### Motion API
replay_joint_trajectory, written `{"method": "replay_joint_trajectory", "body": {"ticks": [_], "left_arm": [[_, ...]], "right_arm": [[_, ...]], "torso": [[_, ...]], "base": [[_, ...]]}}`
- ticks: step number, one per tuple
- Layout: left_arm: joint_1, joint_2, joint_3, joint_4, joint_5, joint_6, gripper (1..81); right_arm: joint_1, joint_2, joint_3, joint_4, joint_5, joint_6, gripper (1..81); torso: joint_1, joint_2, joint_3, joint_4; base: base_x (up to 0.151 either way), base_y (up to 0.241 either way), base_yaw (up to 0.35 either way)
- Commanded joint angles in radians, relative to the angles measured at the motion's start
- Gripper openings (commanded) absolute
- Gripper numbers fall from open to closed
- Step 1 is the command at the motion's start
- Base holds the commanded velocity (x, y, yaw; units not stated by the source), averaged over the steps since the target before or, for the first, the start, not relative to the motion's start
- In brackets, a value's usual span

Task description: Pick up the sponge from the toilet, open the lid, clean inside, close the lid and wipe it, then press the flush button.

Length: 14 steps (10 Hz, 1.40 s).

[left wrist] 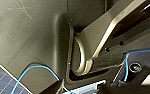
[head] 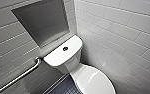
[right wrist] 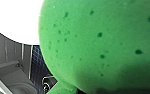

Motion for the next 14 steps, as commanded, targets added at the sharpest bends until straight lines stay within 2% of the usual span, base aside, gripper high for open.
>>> {"method": "replay_joint_trajectory", "body": {"ticks": [1,3,4,5,6,7,8,10,11,14], "left_arm": [[0.013,-0.016,0.011,-0.002,0.083,0.001,81.1],[0.013,-0.035,0.006,-0.007,0.084,0.001,81.1],[0.013,-0.042,0.003,-0.005,0.084,0.001,81.1],[0.016,-0.051,0.003,-0.002,0.086,0.001,81.1],[0.018,-0.056,0.001,0.002,0.084,0.002,81.1],[0.018,-0.056,0.003,0.002,0.086,0.002,81.1],[0.019,-0.054,0.003,0.002,0.086,0.004,81.1],[0.023,-0.05,0.003,0.001,0.086,0.033,81.1],[0.026,-0.045,0.001,0.002,0.086,0.042,81.1],[0.029,-0.044,0.0,0.002,0.086,0.053,81.1]], "right_arm": [[-0.046,-0.121,0.03,-0.015,0.031,0.005,1.0],[-0.175,-0.119,-0.019,-0.016,0.035,0.002,1.0],[-0.242,-0.116,-0.059,-0.016,0.072,0.002,1.0],[-0.335,-0.115,-0.124,-0.021,0.197,-0.006,1.0],[-0.422,-0.099,-0.241,-0.049,0.458,-0.029,1.0],[-0.481,-0.068,-0.35,-0.046,0.611,-0.034,1.0],[-0.531,-0.015,-0.48,-0.05,0.701,-0.032,1.0],[-0.606,0.115,-0.727,-0.055,0.746,-0.029,1.0],[-0.631,0.173,-0.831,-0.058,0.776,-0.034,1.0],[-0.652,0.368,-1.159,-0.093,0.796,-0.034,1.0]], "torso": [[0.0,0.0,0.0,0.0],[0.0,0.0,0.0,0.0],[0.0,0.0,0.0,0.0],[0.0,0.0,0.0,0.0],[0.0,0.0,0.0,0.0],[0.0,0.0,0.0,0.0],[0.0,0.0,0.0,0.0],[0.0,0.0,0.0,0.0],[-0.064,0.1,0.0,0.0],[-0.099,0.153,0.0,0.0]], "base": [[0.0,0.0,0.0],[0.0,0.0,0.0],[0.0,0.0,0.0],[0.0,0.0,0.0],[0.0,0.0,0.0],[0.0,0.0,0.0],[0.0,0.0,0.0],[0.0,0.0,0.0],[0.0,0.0,0.0],[0.0,0.0,0.0]]}}
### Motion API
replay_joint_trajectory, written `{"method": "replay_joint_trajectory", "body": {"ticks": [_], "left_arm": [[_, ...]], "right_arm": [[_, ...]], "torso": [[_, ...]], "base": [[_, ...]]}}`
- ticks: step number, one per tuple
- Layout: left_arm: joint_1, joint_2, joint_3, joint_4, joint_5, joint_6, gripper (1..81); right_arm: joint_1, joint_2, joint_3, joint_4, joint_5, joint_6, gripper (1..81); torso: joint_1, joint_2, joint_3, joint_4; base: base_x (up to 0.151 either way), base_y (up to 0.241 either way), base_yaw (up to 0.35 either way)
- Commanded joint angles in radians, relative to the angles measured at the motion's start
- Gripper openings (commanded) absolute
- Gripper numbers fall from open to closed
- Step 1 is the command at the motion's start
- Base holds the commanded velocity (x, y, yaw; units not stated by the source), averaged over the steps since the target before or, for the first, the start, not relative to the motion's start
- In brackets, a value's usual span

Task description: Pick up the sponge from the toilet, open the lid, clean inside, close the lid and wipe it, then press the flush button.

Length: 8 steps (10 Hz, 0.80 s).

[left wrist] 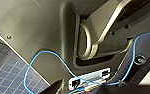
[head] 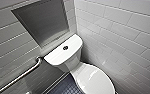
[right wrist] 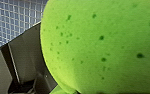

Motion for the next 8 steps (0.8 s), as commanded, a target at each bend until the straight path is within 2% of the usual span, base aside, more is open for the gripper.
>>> {"method": "replay_joint_trajectory", "body": {"ticks": [1,3,6,8], "left_arm": [[0.023,-0.013,0.004,0.001,0.087,0.002,81.1],[0.025,-0.002,-0.017,0.001,0.087,0.002,81.1],[0.025,0.012,-0.04,0.001,0.087,0.003,81.1],[0.028,0.032,-0.082,0.001,0.085,0.005,81.1]], "right_arm": [[-0.128,0.298,-0.47,-0.088,0.161,-0.011,1.0],[-0.127,0.337,-0.513,-0.108,0.155,-0.013,1.0],[-0.136,0.372,-0.508,-0.145,0.124,-0.016,1.0],[-0.137,0.409,-0.507,-0.171,0.042,-0.025,1.0]], "torso": [[-0.06,0.094,0.069,0.0],[-0.099,0.154,0.116,0.0],[-0.165,0.254,0.221,0.0],[-0.21,0.323,0.293,0.0]], "base": [[0.0,0.0,0.0],[0.0,0.0,0.0],[0.0,0.0,0.0],[0.0,0.0,0.0]]}}
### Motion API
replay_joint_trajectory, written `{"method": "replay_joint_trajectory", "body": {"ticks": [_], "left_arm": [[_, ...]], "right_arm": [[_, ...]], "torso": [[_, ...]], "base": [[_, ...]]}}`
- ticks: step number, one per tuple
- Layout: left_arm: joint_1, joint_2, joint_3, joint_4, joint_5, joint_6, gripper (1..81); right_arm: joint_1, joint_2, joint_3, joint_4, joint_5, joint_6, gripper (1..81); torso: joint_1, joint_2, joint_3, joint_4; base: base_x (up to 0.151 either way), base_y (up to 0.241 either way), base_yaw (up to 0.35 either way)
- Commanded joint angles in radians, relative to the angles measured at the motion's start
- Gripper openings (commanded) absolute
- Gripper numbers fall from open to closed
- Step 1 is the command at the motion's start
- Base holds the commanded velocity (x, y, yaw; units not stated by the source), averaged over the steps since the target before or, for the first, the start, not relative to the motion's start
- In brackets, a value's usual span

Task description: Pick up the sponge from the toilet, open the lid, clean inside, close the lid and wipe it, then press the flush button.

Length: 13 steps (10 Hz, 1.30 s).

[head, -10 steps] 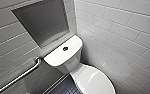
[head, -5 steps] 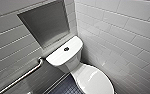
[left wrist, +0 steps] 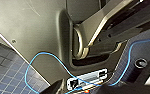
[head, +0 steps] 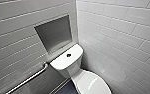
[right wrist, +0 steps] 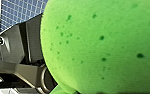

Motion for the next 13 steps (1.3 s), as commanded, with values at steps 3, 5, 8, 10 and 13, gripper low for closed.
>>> {"method": "replay_joint_trajectory", "body": {"ticks": [3,5,8,10,13], "left_arm": [[0.005,0.038,-0.087,0.001,0.082,0.003,81.1],[0.007,0.041,-0.087,0.001,0.081,0.003,81.1],[0.008,0.066,-0.127,0.002,0.081,0.003,81.1],[0.008,0.087,-0.16,0.002,0.081,0.005,81.1],[0.008,0.099,-0.177,0.002,0.081,0.009,81.1]], "right_arm": [[-0.031,0.072,0.002,-0.08,-0.191,-0.043,1.0],[-0.033,0.076,0.003,-0.08,-0.193,-0.044,1.0],[-0.032,0.087,0.003,-0.101,-0.22,-0.044,1.0],[-0.029,0.108,0.016,-0.109,-0.295,-0.077,1.0],[-0.026,0.115,0.043,-0.11,-0.343,-0.092,1.0]], "torso": [[-0.109,0.166,0.166,0.0],[-0.155,0.236,0.237,0.0],[-0.227,0.344,0.317,0.0],[-0.275,0.417,0.368,0.0],[-0.343,0.519,0.343,0.0]], "base": [[0.0,0.0,0.0],[0.0,0.0,0.0],[0.0,0.0,0.0],[0.0,0.0,0.0],[0.0,0.0,0.0]]}}
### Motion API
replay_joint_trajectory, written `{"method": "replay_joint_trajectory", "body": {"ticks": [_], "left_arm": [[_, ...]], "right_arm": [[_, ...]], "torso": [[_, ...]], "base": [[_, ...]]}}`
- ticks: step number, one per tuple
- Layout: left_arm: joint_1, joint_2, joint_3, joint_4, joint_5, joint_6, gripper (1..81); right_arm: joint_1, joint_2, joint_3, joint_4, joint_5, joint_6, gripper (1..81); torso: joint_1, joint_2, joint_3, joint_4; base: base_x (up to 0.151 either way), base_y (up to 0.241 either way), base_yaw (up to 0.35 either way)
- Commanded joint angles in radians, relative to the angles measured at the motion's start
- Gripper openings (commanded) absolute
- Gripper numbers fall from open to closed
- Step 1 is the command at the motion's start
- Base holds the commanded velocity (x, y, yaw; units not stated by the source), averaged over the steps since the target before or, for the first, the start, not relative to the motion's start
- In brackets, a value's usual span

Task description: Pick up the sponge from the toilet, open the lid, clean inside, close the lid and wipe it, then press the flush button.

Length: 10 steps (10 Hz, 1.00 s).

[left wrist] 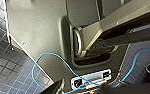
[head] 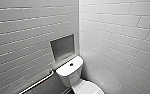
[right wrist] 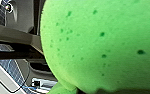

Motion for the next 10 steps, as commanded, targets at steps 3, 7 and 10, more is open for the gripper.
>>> {"method": "replay_joint_trajectory", "body": {"ticks": [3,7,10], "left_arm": [[-0.027,0.0,0.007,0.001,0.067,0.009,81.1],[-0.027,0.0,0.004,0.002,0.067,0.009,81.1],[-0.027,-0.001,0.002,-0.001,0.067,0.011,81.1]], "right_arm": [[0.012,-0.01,-0.003,-0.016,-0.052,-0.006,1.0],[0.012,-0.01,-0.003,-0.016,-0.058,-0.007,1.0],[0.018,-0.009,0.0,-0.016,-0.066,-0.004,1.0]], "torso": [[-0.109,0.169,0.101,0.0],[-0.189,0.295,0.197,0.0],[-0.183,0.28,0.185,0.0]], "base": [[0.0,0.0,0.0],[0.0,0.0,0.0],[0.0,0.0,0.0]]}}
